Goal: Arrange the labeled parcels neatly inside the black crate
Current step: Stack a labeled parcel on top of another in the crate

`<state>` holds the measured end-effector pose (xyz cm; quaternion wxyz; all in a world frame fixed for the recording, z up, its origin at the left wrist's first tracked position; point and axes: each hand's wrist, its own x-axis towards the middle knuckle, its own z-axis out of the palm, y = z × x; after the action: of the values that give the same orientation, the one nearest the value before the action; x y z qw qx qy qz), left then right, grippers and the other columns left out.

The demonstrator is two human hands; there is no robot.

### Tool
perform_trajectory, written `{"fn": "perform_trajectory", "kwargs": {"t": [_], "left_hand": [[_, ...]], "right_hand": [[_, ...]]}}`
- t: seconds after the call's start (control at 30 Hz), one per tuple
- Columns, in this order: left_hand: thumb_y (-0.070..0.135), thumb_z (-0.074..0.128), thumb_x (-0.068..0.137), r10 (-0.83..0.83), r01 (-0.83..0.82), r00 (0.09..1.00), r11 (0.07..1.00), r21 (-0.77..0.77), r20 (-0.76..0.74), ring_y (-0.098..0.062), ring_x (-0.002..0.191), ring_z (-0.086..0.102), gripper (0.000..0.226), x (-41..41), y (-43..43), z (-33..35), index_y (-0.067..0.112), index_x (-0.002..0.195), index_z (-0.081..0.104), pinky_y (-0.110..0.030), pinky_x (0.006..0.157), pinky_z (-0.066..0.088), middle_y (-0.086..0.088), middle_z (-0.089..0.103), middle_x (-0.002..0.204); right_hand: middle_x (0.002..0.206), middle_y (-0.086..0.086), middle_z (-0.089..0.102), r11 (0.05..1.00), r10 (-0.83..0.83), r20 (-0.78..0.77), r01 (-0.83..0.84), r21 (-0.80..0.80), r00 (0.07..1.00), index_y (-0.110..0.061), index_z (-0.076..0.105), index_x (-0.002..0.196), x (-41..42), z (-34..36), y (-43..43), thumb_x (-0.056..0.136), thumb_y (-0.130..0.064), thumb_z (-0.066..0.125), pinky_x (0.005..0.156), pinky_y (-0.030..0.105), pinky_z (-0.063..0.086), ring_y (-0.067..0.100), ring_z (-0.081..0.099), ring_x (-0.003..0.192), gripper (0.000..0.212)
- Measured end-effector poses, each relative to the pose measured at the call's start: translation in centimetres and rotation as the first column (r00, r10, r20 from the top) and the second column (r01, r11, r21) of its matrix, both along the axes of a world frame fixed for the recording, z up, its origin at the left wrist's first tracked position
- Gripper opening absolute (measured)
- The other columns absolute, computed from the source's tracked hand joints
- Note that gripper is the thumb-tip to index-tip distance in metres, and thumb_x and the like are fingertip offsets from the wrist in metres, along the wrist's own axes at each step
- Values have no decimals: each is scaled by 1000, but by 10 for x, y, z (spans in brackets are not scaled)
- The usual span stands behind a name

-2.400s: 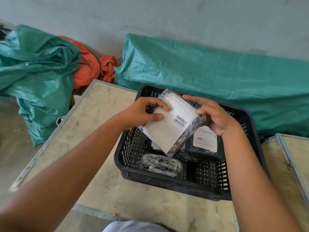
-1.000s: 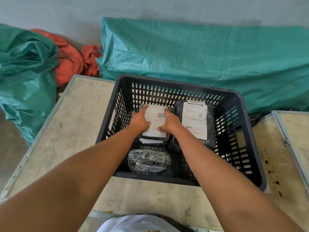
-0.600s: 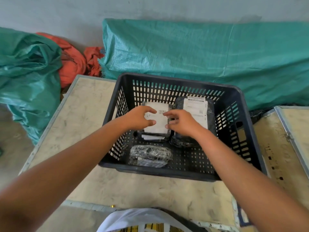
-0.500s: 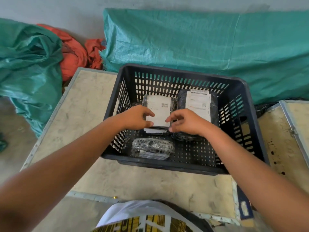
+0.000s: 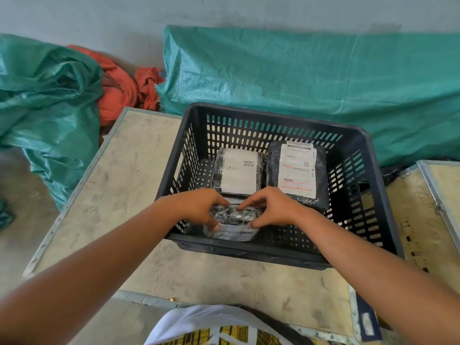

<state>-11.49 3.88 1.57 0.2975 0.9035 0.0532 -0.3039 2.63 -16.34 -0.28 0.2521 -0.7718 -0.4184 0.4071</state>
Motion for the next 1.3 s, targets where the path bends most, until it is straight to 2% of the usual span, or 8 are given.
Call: {"fn": "perform_trajectory", "kwargs": {"t": [0.1,0.23,0.37,0.5,0.63,0.83,1.0,1.3], "left_hand": [[34,85,79,65,-64,993,998,-6,103,-19,135,50,84,-2,2,4,27,153,45,-34,111,38,3,53,151],[27,80,86,144,-108,921,987,-117,362,-12,132,50,71,-2,9,14,34,149,49,-36,114,39,5,56,146],[29,72,93,216,-123,843,969,-215,492,-13,151,27,86,-2,19,22,50,157,20,-44,122,30,4,29,165],[30,67,96,253,-131,791,959,-250,557,-7,137,45,101,2,14,22,51,156,-12,-27,114,38,19,38,156],[19,58,101,285,-167,680,957,-236,675,-11,112,52,92,13,12,23,51,157,-7,-8,97,41,4,49,134],[15,53,103,457,-264,680,882,-390,573,-16,107,57,85,30,28,30,73,145,8,-7,84,47,1,52,120],[14,50,105,581,-352,694,789,-504,425,-12,112,65,78,40,30,22,71,146,17,-17,85,54,13,56,139],[8,42,106,592,-517,780,793,-324,205,-15,69,55,79,72,21,19,46,159,-1,-36,63,54,18,46,85]], "right_hand": [[99,-11,80,995,-76,11,75,66,997,-50,78,104,8,10,-5,63,-30,89,86,49,60,27,73,94,47],[93,-31,76,971,-168,-51,174,162,985,-51,79,100,20,31,-10,66,-21,91,75,14,56,-7,71,89,47],[103,-15,80,926,-241,-144,272,262,960,-41,81,103,38,55,-15,67,-15,92,78,23,62,6,76,96,46],[101,-1,82,862,-292,-235,362,356,927,-35,82,98,58,77,-19,57,-22,96,72,30,64,20,79,94,45],[97,5,82,800,-317,-254,402,445,914,-29,84,97,70,95,-15,69,-7,91,74,33,64,23,79,92,36],[121,-2,76,642,-374,-299,478,600,878,-31,84,95,67,104,-2,69,-31,89,100,32,55,12,67,122,27],[143,-24,56,746,-394,-154,413,522,906,-51,57,138,48,68,0,76,-31,87,100,9,44,-7,52,131,72],[159,-4,42,817,-501,49,453,357,864,-27,37,158,48,30,32,82,-13,86,112,33,42,12,40,142,91]]}}
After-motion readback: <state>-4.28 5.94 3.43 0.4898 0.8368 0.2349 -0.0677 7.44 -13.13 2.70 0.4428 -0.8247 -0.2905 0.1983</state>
